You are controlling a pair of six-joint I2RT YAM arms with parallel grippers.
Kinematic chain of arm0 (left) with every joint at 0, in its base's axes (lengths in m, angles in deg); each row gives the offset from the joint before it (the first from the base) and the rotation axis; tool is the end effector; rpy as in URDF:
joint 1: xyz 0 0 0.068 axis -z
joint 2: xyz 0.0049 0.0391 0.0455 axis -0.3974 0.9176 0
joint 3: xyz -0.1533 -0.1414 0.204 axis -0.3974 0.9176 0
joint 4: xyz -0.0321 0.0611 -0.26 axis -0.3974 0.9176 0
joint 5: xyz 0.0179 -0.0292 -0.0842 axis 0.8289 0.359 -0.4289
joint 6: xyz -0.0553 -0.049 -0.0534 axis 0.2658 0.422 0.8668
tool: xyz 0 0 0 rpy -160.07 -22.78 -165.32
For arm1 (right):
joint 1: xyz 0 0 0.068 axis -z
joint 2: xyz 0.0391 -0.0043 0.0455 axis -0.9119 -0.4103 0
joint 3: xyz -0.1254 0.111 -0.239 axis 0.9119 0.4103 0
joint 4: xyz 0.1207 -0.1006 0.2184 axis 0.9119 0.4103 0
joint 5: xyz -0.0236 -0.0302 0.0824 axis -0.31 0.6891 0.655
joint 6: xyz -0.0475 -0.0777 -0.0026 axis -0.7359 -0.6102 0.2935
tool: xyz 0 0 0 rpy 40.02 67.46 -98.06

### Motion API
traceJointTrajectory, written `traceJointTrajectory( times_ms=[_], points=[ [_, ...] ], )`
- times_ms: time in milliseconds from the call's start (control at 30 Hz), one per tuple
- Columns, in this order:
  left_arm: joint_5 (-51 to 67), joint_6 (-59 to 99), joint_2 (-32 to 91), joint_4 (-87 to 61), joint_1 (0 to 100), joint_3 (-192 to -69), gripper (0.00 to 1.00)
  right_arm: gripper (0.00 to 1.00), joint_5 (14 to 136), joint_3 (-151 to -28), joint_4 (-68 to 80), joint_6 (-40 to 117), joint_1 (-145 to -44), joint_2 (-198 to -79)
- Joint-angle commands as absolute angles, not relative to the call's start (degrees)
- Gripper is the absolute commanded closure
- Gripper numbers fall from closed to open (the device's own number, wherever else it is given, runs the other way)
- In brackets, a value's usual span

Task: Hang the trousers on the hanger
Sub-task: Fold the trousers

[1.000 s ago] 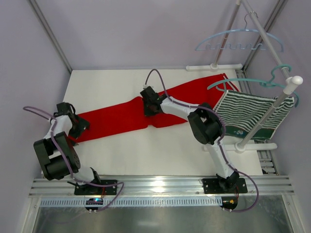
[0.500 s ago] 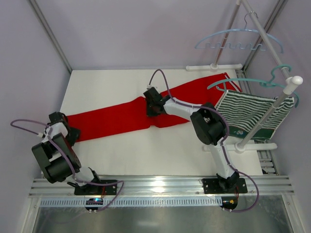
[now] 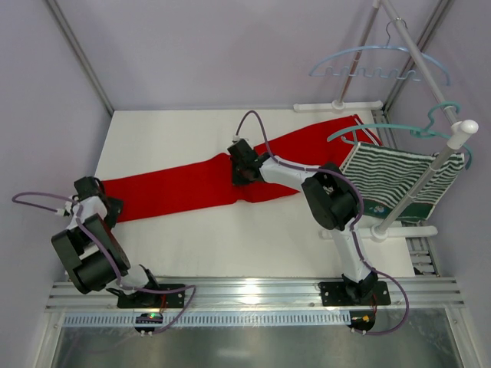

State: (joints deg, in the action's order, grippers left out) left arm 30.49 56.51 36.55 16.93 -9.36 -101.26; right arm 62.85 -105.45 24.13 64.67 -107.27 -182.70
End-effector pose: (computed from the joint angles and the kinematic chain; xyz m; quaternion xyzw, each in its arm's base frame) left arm 0.2200 0.1654 0.1372 -0.6497 0.7254 0.0939 0.2070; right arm 0.3957 0.3418 0.1325 -0.0591 0.9439 0.1669 0.2786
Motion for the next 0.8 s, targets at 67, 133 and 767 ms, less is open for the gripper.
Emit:
traceJointTrajectory(
  times_ms=[67,133,767],
  points=[
    [28.7,57.7,35.9,12.4,-10.2,-101.4,0.0,0.87,61.6,-103.6,27.7,63.1,-106.7,-181.5],
    [27.8,58.1,37.0,12.5,-10.3,-102.1,0.01,0.87,61.3,-103.5,28.2,62.5,-106.8,-181.6],
    [27.3,57.3,40.6,13.1,-15.0,-102.7,0.05,0.87,61.6,-103.0,28.5,61.5,-105.8,-180.1]
  ],
)
